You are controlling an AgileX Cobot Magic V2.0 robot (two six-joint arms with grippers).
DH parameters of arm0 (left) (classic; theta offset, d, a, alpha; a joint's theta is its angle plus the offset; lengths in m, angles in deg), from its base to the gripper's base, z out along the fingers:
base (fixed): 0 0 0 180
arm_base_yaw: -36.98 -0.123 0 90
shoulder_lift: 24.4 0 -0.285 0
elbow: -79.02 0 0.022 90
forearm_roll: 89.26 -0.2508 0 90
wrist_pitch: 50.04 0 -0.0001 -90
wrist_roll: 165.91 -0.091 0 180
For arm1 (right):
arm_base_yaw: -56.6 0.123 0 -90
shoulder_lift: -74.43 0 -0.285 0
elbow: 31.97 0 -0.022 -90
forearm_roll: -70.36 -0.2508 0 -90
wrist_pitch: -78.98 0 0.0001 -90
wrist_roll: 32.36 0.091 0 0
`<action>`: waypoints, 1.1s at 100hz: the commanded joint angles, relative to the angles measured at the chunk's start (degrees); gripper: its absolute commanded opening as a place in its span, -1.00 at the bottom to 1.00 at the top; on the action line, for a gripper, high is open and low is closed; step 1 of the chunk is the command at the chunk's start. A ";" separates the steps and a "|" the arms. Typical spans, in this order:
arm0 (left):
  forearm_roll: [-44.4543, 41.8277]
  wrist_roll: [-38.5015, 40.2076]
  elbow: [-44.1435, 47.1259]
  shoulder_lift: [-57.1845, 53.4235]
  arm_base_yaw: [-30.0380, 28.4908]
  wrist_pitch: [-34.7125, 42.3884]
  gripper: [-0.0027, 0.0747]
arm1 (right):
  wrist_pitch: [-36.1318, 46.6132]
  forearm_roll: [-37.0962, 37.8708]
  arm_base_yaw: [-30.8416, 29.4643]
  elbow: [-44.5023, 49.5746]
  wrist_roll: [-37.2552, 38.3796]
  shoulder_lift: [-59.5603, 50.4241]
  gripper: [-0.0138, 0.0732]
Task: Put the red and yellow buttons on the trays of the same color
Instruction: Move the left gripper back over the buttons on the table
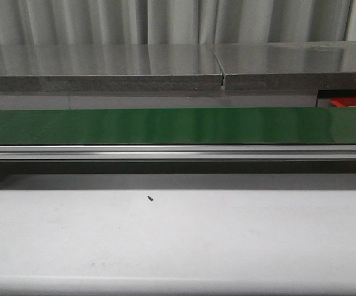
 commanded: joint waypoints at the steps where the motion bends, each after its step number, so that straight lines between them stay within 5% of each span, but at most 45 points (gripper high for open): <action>1: 1.76 -0.09 -1.54 0.27 0.38 2.89 -0.98 | 4.93 -0.46 0.13 -1.55 -0.57 -0.69 -0.95; 76: 1.76 -0.09 -1.54 0.27 0.38 2.38 -0.91 | 0.37 -0.46 0.13 -1.55 -0.57 -0.58 -0.95; 86: 1.26 -0.09 -1.54 0.27 0.38 1.71 -0.55 | 0.37 -0.46 0.13 -1.55 -0.57 -0.58 -0.95; 103: 1.13 -0.09 -1.54 0.27 0.38 1.29 0.59 | 0.37 -0.46 0.13 -1.55 -0.57 -0.58 -0.95; 110: 1.41 -0.09 -1.54 0.27 0.38 1.40 0.84 | 0.37 -0.46 0.13 -1.55 -0.57 -0.58 -0.95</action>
